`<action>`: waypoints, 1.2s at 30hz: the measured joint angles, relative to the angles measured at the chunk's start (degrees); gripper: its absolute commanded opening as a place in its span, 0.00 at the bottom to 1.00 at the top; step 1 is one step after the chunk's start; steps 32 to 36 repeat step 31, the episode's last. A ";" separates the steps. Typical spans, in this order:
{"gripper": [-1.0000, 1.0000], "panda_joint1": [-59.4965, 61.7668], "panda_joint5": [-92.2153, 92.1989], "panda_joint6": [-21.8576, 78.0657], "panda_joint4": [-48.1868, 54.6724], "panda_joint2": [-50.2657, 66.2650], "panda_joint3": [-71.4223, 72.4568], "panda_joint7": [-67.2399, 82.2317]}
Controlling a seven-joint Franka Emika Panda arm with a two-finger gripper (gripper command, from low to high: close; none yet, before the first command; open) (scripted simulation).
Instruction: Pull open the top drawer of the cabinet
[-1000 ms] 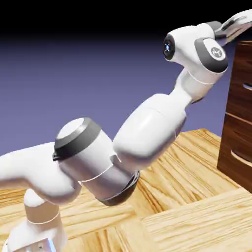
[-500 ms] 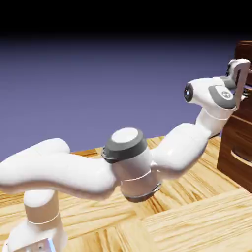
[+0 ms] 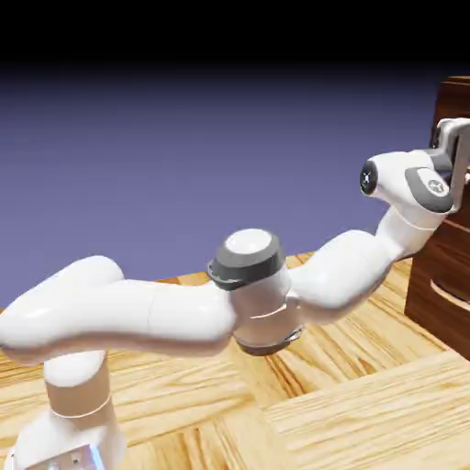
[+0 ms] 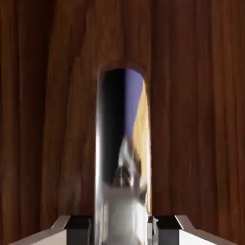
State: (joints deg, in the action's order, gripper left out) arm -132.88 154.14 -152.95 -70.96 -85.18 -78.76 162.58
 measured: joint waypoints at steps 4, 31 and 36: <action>0.00 5.06 1.33 3.15 -8.30 -0.20 0.54 -2.37; 1.00 39.23 0.25 19.50 -58.84 -2.24 6.93 -10.73; 1.00 39.23 0.25 19.50 -58.84 -2.24 6.93 -10.73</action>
